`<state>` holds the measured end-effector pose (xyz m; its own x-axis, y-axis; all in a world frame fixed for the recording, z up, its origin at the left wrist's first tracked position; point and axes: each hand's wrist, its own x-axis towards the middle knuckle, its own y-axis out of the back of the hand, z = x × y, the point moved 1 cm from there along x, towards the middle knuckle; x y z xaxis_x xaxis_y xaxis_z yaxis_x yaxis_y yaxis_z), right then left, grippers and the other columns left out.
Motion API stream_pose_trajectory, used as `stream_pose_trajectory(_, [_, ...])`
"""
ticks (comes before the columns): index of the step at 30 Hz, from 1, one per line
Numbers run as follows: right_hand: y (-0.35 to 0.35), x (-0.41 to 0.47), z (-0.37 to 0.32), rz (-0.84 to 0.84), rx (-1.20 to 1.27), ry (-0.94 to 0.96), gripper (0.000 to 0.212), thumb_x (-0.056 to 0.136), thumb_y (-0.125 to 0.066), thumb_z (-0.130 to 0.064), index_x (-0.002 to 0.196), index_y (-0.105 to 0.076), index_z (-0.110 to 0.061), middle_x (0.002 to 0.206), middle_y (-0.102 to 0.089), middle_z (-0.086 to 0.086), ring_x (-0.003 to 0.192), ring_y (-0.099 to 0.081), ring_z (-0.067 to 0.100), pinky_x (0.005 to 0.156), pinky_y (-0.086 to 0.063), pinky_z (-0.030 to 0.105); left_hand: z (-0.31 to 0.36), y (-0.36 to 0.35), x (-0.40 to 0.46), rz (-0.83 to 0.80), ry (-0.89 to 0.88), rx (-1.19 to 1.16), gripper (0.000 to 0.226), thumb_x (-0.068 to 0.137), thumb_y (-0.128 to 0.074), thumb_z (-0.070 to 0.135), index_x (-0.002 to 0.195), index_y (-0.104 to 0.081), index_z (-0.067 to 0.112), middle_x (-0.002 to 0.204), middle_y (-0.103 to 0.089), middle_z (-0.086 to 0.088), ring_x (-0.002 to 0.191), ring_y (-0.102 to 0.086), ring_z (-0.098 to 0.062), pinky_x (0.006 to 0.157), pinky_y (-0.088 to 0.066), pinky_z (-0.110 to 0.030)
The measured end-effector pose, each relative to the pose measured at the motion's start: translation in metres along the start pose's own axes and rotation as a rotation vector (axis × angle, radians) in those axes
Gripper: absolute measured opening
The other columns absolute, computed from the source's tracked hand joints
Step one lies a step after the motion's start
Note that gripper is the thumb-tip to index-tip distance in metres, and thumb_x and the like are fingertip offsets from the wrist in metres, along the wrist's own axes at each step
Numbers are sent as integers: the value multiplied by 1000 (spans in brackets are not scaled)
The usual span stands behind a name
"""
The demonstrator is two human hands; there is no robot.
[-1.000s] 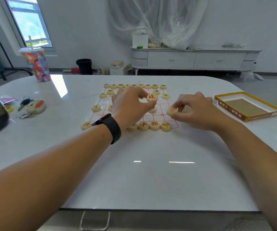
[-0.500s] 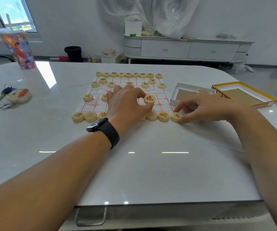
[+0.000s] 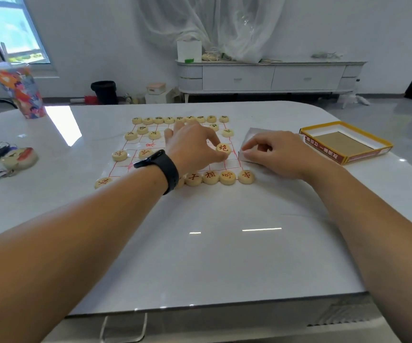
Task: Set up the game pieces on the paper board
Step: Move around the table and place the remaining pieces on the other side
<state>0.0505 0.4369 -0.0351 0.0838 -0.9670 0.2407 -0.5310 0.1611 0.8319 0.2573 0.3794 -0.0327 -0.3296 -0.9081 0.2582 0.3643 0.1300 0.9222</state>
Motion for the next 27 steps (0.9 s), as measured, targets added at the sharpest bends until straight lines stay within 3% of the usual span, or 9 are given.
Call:
stream_pose_trajectory(3, [0,3,3,35,-29,-22,17,96,-62,-43,106,-74,-36,87,-64,-17,85,-57,5,85,-45,35,1,-6,5,-31,-7,72,47,80,-66,72,114,-70,41,124,-51,3,122,-33,-28,88,-26,-43])
stream_pose_trajectory(8, [-1,7,8,63,-106,-74,10,97,-61,-40,103,-69,-38,86,-62,-17,89,-57,12,96,-45,44,1,-12,7,-60,15,96,47,80,-68,70,117,-71,41,117,-52,4,117,-31,-28,89,-28,-45])
stream_pose_trajectory(11, [-1,8,11,47,-123,-104,14,97,-63,-43,106,-70,-35,85,-59,-20,87,-56,8,80,-41,30,2,-13,9,-82,8,74,47,80,-69,69,118,-72,40,114,-54,6,119,-31,-29,93,-28,-46])
stream_pose_trajectory(14, [-2,9,13,10,-145,-116,11,97,-63,-44,97,-70,-34,84,-59,-20,79,-51,0,64,-31,21,2,-13,10,-104,14,75,47,81,-68,68,118,-72,39,111,-54,6,125,-30,-32,103,-27,-52])
stream_pose_trajectory(18, [-1,9,15,11,-193,-153,20,96,-61,-40,78,-69,-35,76,-61,-17,78,-49,-1,81,-26,33,4,-13,9,-114,14,62,44,84,-67,64,120,-71,39,104,-54,9,124,-30,-29,103,-27,-51])
stream_pose_trajectory(21, [-1,9,15,21,-225,-165,26,94,-54,-36,80,-72,-23,75,-66,-9,79,-53,5,87,-21,37,5,-12,9,-143,18,49,44,84,-67,62,120,-70,38,95,-54,13,120,-28,-28,90,-25,-45])
stream_pose_trajectory(25, [0,10,16,-11,-243,-193,33,93,-50,-35,63,-53,-22,60,-50,-4,68,-51,15,93,-27,43,5,-5,10,-103,21,0,43,87,-64,58,126,-65,40,118,-59,12,124,-28,-27,82,-24,-42])
stream_pose_trajectory(27, [-1,11,17,-7,-242,-201,34,94,-50,-36,66,-58,-18,63,-52,-3,72,-53,18,94,-28,44,9,-3,7,-10,-2,-140,35,90,-61,49,123,-66,39,123,-63,18,125,-30,-22,82,-22,-41])
